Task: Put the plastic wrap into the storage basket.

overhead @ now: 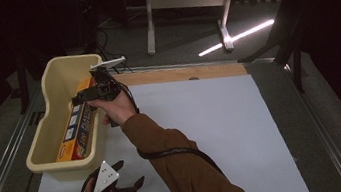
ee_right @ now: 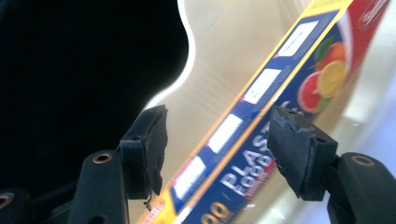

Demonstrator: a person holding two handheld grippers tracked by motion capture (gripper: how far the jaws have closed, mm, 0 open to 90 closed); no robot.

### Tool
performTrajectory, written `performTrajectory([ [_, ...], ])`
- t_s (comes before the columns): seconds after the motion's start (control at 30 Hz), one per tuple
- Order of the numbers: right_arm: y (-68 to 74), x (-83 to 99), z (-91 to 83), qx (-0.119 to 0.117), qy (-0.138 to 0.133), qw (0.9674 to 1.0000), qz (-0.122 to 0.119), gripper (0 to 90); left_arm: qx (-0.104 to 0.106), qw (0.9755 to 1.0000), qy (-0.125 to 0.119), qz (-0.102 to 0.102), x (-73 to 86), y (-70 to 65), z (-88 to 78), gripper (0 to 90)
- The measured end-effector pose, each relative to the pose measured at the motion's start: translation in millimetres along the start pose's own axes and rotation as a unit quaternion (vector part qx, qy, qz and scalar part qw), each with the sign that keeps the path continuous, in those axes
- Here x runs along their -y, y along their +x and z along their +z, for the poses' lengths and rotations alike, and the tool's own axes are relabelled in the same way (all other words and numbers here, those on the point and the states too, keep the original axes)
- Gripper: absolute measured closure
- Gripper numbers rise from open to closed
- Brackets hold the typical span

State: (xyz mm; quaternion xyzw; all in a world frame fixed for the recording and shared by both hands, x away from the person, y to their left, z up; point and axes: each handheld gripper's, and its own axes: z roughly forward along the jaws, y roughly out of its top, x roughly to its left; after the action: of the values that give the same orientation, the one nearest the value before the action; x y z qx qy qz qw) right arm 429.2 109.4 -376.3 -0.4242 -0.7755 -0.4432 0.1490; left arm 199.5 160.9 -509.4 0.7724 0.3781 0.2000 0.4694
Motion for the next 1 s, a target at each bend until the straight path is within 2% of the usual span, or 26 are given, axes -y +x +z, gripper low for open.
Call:
performTrajectory([
  [0.03,0.0,2.6,-5.7,0.013,-0.001,0.9992,-0.038,37.2,-0.001,1.0000,0.000,0.000,0.1,0.1,-0.1,15.5],
  [0.07,0.0,2.6,-5.7,0.013,-0.001,0.9992,-0.038,37.2,-0.001,1.0000,0.000,0.000,0.2,0.2,-0.1,15.5],
  [0.17,-6.2,9.5,-17.6,0.032,-0.006,0.9958,-0.086,36.9,-0.003,1.0000,0.002,-0.001,0.4,0.9,0.0,15.5],
  [0.23,-9.2,11.5,-20.7,0.038,-0.007,0.9949,-0.093,37.0,-0.004,1.0000,0.002,0.000,0.4,1.1,0.0,15.5],
  [0.37,-23.8,19.5,-37.7,0.051,-0.024,0.9931,-0.103,36.3,-0.005,1.0000,0.002,0.000,0.3,0.9,-0.1,15.5],
  [0.57,-46.7,40.7,-65.5,0.083,-0.037,0.9878,-0.126,34.4,-0.005,1.0000,0.003,0.000,0.1,0.7,0.8,15.5],
  [0.77,-67.5,73.8,-89.8,0.104,-0.039,0.9834,-0.144,31.2,-0.005,1.0000,0.006,0.003,-0.4,0.0,1.8,15.5],
  [0.87,-78.8,93.6,-99.8,0.117,-0.037,0.9800,-0.157,30.6,-0.005,1.0000,0.005,0.002,-0.4,0.0,1.8,15.5],
  [0.9,-87.2,105.0,-107.3,0.126,-0.039,0.9783,-0.159,30.6,-0.005,1.0000,0.006,0.002,-0.3,0.0,1.8,15.5],
  [0.93,-87.2,105.0,-107.3,0.126,-0.039,0.9783,-0.159,30.6,-0.006,1.0000,0.006,0.002,-0.2,0.2,2.0,15.5],
  [1.0,-95.6,119.3,-119.6,0.148,-0.052,0.9739,-0.164,30.0,-0.007,0.9999,0.007,0.002,-0.2,0.5,2.2,15.5],
])
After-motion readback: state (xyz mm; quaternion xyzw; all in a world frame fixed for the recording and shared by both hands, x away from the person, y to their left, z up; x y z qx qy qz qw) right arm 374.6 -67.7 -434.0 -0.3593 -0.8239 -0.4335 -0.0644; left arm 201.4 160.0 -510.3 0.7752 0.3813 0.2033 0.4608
